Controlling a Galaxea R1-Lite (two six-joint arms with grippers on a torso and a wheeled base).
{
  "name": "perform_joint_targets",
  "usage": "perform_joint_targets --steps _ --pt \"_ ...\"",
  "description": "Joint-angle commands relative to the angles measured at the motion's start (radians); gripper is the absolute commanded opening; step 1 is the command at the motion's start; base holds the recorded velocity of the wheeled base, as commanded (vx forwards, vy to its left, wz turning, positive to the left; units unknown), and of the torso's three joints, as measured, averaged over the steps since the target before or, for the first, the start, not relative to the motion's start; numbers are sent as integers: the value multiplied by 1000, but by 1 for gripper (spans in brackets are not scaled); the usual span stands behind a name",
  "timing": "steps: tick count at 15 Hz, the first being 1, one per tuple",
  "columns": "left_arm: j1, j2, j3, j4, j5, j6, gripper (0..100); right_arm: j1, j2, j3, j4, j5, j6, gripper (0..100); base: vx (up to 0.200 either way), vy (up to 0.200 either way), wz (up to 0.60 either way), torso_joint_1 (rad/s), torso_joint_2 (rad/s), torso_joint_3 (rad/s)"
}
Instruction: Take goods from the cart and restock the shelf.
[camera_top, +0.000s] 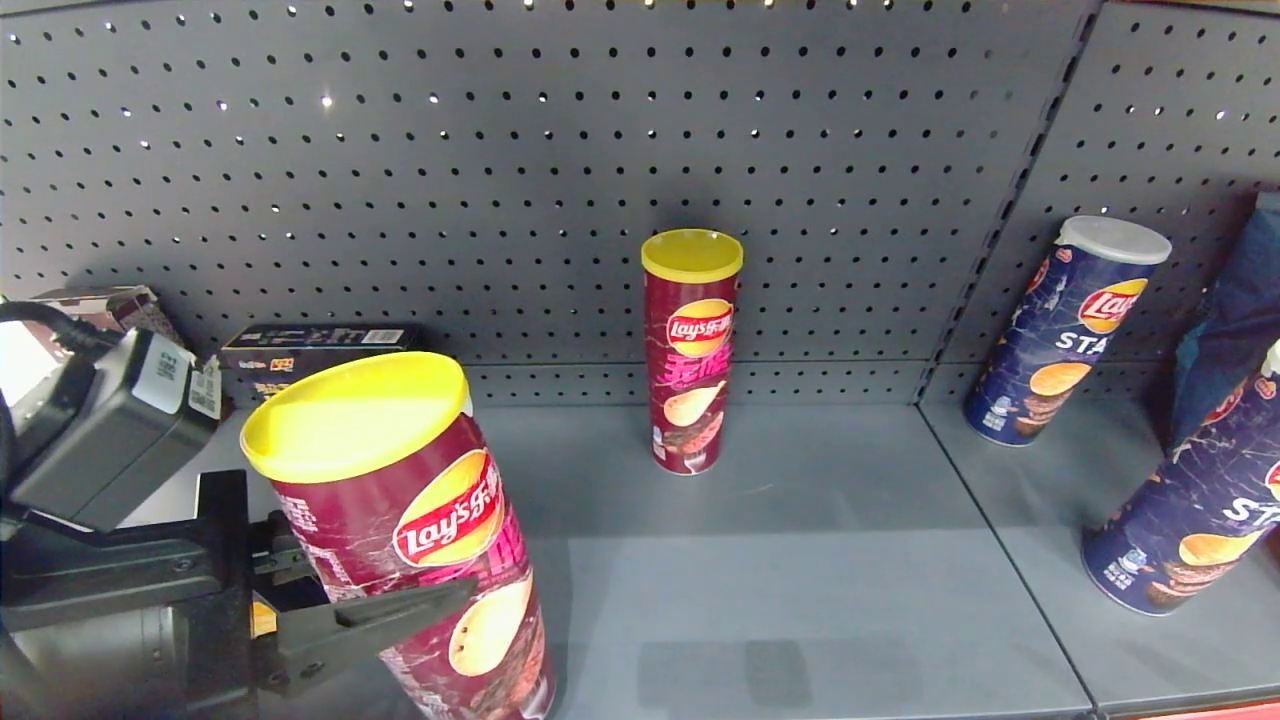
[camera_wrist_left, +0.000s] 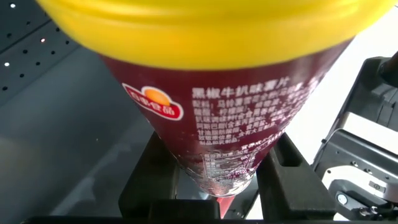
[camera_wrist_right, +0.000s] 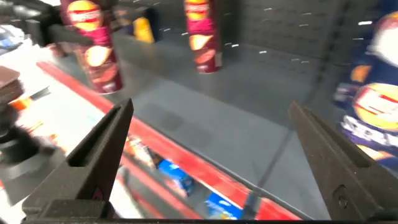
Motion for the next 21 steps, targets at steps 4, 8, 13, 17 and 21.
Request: perform_joint_targets --steps 4,8,13,17,21 --pt "11 3 -1 0 -3 0 0 72 162 -35 -28 59 0 100 0 0 0 0 0 0" --pt "11 4 1 0 -1 1 0 195 341 -72 -138 8 -3 100 0 0 0 0 0 0" --pt "13 3 13 -2 0 1 0 301 482 -126 -175 -52 -9 100 0 0 0 0 0 0" --pt "13 6 13 -5 -1 1 0 397 639 -241 -177 -147 -84 100 0 0 0 0 0 0" --pt "36 6 13 -5 -4 1 0 442 749 -313 -186 -217 -112 100 0 0 0 0 0 0"
